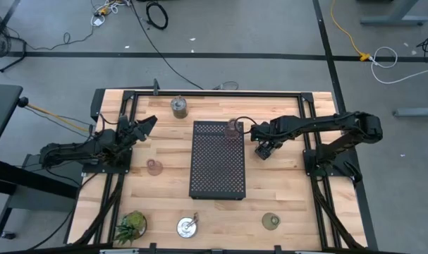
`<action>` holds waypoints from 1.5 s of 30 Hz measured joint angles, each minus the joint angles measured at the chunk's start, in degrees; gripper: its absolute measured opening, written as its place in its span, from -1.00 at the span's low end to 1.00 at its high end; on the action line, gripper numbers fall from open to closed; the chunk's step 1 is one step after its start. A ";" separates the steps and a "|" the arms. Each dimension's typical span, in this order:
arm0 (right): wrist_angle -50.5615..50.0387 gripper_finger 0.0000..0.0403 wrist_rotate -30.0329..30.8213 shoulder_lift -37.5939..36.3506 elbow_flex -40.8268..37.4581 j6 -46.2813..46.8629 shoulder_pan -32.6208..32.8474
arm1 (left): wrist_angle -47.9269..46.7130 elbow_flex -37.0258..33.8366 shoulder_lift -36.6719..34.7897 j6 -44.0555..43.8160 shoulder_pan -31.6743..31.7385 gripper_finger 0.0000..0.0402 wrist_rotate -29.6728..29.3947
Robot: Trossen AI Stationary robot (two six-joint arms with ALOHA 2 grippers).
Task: Pick & Place candle stick holders
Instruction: Put the middle right silver scented candle on the shelf
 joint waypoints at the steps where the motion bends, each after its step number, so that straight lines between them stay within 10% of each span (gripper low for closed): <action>1: 0.16 0.99 -0.25 -0.02 0.00 0.03 0.00 | -0.05 0.01 0.00 0.01 0.00 0.43 -0.22; 45: 2.80 0.99 0.58 -1.46 1.60 -1.81 -0.70 | -2.02 0.01 0.00 -0.17 0.00 0.43 -0.11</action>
